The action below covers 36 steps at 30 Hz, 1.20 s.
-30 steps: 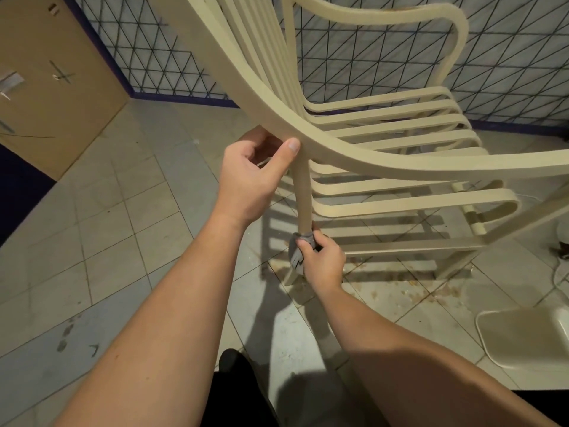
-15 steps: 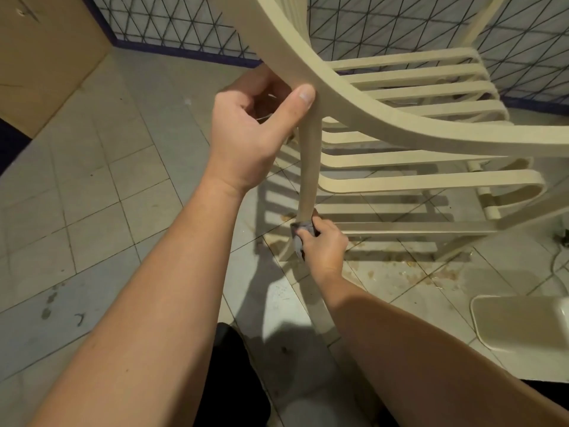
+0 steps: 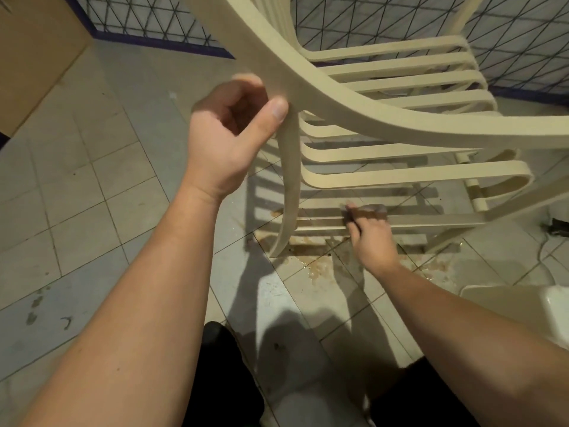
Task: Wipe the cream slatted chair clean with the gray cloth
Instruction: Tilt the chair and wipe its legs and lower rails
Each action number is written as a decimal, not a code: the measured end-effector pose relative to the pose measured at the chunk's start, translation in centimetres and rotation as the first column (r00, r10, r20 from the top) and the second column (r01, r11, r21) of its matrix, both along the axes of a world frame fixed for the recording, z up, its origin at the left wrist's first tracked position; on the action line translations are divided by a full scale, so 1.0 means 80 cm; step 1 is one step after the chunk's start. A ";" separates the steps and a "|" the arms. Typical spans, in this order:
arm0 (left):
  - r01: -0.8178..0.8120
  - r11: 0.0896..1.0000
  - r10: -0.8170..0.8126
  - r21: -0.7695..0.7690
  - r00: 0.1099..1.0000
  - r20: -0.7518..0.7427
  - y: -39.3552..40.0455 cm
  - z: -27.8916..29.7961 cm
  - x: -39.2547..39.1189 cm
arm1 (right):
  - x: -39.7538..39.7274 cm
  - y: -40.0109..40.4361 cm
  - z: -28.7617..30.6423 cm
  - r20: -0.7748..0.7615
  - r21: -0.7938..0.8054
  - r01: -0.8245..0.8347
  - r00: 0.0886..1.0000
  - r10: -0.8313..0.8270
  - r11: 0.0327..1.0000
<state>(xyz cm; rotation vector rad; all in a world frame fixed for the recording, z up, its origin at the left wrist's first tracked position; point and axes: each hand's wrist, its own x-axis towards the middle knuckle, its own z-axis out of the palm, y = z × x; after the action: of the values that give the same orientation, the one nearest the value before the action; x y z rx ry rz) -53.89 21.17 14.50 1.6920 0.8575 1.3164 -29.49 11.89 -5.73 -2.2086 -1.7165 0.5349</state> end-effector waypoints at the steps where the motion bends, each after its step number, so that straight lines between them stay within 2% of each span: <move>1: 0.012 0.999 -0.012 -0.038 1.000 -0.003 -0.002 -0.013 -0.004 | -0.013 0.000 -0.004 0.011 -0.026 -0.071 0.997 0.071 0.997; 3: -0.015 0.989 0.010 -0.149 0.999 -0.038 -0.011 -0.046 -0.014 | -0.047 0.007 -0.005 -0.005 -0.070 -0.202 0.979 0.202 0.977; 5: -0.056 0.962 0.017 -0.266 0.989 -0.147 -0.021 -0.077 -0.021 | -0.078 0.017 -0.005 0.025 -0.095 -0.342 0.938 0.346 0.935; 8: -0.080 0.888 -0.105 -0.452 0.923 -0.369 -0.033 -0.113 -0.020 | -0.086 0.025 -0.012 0.093 -0.094 -0.400 0.908 0.408 0.912; 10: -0.117 0.864 -0.151 -0.489 0.867 -0.475 -0.038 -0.134 -0.015 | -0.064 0.024 -0.016 0.157 -0.095 -0.442 0.878 0.452 0.892; 16: -0.207 0.881 -0.110 -0.424 0.784 -0.611 -0.042 -0.161 0.009 | 0.050 0.014 -0.007 0.270 -0.188 -0.385 0.865 0.424 0.904; 21: -0.267 0.899 -0.045 -0.346 0.730 -0.682 -0.040 -0.165 0.013 | 0.152 -0.016 -0.011 0.401 -0.190 -0.265 0.858 0.321 0.945; 26: -0.288 0.907 -0.049 -0.306 0.651 -0.757 -0.043 -0.166 0.015 | 0.222 -0.025 0.012 0.364 -0.262 -0.092 0.913 0.186 0.961; 31: -0.326 0.909 -0.010 -0.260 0.606 -0.795 -0.049 -0.165 0.018 | 0.203 -0.013 0.015 0.405 -0.303 -0.044 0.898 0.171 0.952; 36: -0.338 0.906 -0.003 -0.255 0.597 -0.802 -0.053 -0.161 0.022 | 0.110 0.008 0.018 0.229 -0.373 -0.252 0.908 0.351 0.893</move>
<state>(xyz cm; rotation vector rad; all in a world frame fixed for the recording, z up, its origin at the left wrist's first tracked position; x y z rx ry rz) -52.12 16.97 1.65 1.8778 1.7106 0.3582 -20.72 12.54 -4.25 -2.3498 -2.3060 0.6430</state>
